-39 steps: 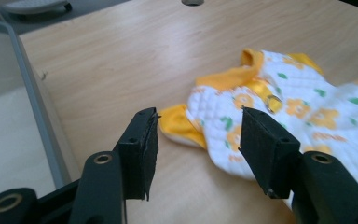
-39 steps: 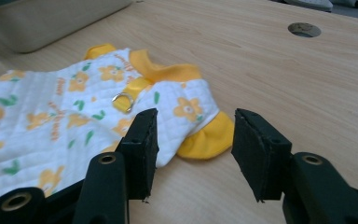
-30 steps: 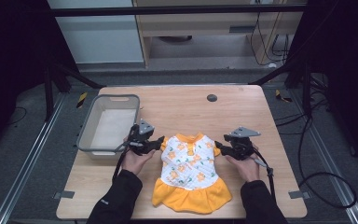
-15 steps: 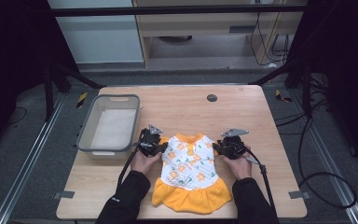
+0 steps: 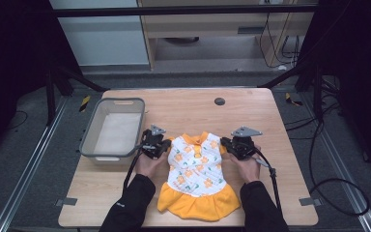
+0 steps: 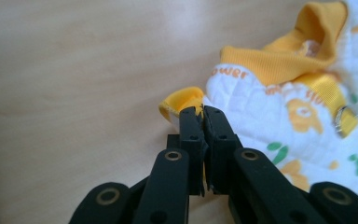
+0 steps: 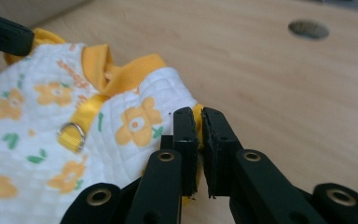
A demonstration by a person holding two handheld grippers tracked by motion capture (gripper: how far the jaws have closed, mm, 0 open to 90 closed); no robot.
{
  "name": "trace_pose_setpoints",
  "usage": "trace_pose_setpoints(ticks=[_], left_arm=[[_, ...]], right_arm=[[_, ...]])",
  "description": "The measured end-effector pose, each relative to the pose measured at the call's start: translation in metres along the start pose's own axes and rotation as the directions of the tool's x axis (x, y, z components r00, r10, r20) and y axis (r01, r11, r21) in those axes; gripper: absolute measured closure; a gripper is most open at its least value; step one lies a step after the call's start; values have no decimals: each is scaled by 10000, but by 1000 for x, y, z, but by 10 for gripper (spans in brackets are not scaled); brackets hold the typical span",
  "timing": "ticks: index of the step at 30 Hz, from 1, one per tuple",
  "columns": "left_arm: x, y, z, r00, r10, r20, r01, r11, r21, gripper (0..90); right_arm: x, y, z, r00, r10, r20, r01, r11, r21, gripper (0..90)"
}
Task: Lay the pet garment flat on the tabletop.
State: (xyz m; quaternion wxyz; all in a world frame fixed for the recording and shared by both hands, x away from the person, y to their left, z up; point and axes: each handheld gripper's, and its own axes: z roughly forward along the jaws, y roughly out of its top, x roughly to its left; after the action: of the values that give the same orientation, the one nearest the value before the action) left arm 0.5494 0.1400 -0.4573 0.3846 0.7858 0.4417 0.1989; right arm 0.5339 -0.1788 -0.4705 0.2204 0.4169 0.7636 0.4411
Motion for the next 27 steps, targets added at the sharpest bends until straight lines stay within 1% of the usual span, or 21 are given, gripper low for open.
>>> trace_pose_setpoints(ticks=[1, 3, 4, 5, 6, 7, 8, 9, 10, 11, 12, 13, 15, 16, 17, 19, 21, 22, 23, 25, 27], left_arm=[[0, 4, -2, 10000, 13, -82, -15, 9998, -219, 871], [-1, 16, -7, 9991, 151, -404, -176, 9978, -636, 871], [-1, 21, -7, 9981, 221, -579, -264, 9969, -738, 870], [1, 26, -3, 9965, 196, -815, -256, 9970, -734, 859], [2, 28, 1, 9958, 78, -910, -144, 9973, -719, 841], [2, 28, 1, 9958, 78, -910, -144, 9973, -719, 800], [4, 29, 4, 9942, 25, -1072, -97, 9977, -666, 800], [6, 29, 6, 9929, -118, -1184, 27, 9971, -761, 736], [8, 29, 6, 9936, -284, -1091, 200, 9968, -770, 697], [10, 28, 5, 9953, -463, -851, 399, 9964, -751, 671], [11, 27, 3, 9960, -393, -807, 332, 9966, -759, 636], [11, 27, -1, 9963, -262, -814, 192, 9962, -851, 613], [10, 26, -8, 9974, -263, -669, 190, 9939, -1087, 576], [8, 27, -18, 9981, -52, -616, -23, 9926, -1212, 559], [8, 27, -18, 9981, -52, -616, -23, 9926, -1212, 548], [7, 27, -29, 9993, 111, -362, -157, 9916, -1281, 540], [4, 25, -40, 9991, 356, -245, -385, 9908, -1299, 536], [2, 23, -46, 9988, 483, -101, -492, 9912, -1230, 529], [1, 22, -49, 9986, 524, 13, -518, 9913, -1210, 529], [-3, 17, -58, 9963, 844, 125, -825, 9902, -1127, 529], [-6, 12, -67, 9944, 996, 358, -956, 9905, -991, 532]], right_arm=[[0, 7, -2, 10000, -29, -63, 27, 9994, -350, 847], [0, 17, -3, 9999, -132, 55, 136, 9970, -766, 845], [0, 23, -2, 9994, -216, 280, 243, 9948, -991, 843], [0, 30, 2, 9964, -393, 758, 475, 9928, -1097, 834], [-1, 32, 5, 9941, -437, 997, 540, 9932, -1029, 821], [-2, 34, 9, 9914, -490, 1210, 597, 9944, -868, 799], [-2, 34, 9, 9914, -490, 1210, 597, 9944, -868, 799], [-2, 35, 13, 9890, -481, 1395, 581, 9960, -683, 774], [-1, 35, 14, 9849, -540, 1644, 647, 9961, -606, 745], [-1, 36, 14, 9847, -475, 1678, 594, 9960, -672, 714], [-1, 36, 13, 9853, -408, 1661, 527, 9963, -674, 693], [0, 37, 12, 9843, -480, 1700, 601, 9959, -668, 681], [0, 38, 6, 9851, -603, 1610, 723, 9949, -698, 659], [1, 40, -1, 9866, -599, 1517, 722, 9944, -767, 653], [1, 40, -1, 9866, -599, 1517, 722, 9944, -767, 653], [2, 42, -10, 9889, -635, 1345, 757, 9933, -872, 642], [4, 44, -21, 9901, -717, 1203, 833, 9921, -940, 638], [6, 44, -30, 9913, -750, 1078, 868, 9902, -1097, 635], [6, 44, -30, 9913, -750, 1078, 868, 9902, -1097, 635], [7, 44, -38, 9935, -710, 888, 808, 9905, -1117, 626], [9, 42, -47, 9957, -665, 644, 731, 9916, -1066, 619]])
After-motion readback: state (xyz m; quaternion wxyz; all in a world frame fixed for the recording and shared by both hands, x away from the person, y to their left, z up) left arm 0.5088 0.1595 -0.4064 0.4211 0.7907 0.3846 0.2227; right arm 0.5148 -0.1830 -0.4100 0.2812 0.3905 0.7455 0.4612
